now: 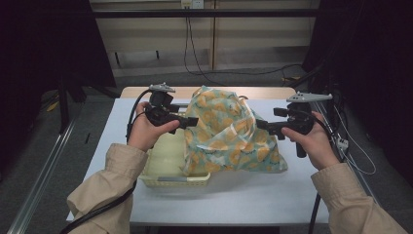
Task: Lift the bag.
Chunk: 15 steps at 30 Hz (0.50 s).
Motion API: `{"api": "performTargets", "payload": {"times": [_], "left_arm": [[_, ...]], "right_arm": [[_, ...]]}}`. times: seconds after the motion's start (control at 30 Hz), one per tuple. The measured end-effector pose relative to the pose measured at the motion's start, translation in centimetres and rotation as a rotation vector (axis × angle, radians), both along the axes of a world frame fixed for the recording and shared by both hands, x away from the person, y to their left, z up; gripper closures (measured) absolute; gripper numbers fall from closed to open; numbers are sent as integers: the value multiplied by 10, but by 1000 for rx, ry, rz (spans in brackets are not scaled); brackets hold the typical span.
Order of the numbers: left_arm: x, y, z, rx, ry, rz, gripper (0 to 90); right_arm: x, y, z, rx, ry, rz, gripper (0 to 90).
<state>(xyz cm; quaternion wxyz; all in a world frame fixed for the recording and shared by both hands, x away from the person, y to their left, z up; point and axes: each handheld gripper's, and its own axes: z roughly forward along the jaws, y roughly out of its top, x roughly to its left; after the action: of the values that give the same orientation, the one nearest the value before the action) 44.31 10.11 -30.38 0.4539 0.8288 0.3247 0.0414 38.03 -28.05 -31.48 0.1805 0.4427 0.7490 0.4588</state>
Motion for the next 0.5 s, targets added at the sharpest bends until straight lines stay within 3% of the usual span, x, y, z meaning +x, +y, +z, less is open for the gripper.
{"api": "performTargets", "payload": {"times": [0.17, 0.5], "left_arm": [[-7, 6, -2, 2, -12, -12, 57], [-26, 24, -10, -4, -27, -30, 57]], "right_arm": [[-7, -1, -9, -26, -4, 14, 142], [-25, -11, -26, -31, -9, 23, 142]]}}
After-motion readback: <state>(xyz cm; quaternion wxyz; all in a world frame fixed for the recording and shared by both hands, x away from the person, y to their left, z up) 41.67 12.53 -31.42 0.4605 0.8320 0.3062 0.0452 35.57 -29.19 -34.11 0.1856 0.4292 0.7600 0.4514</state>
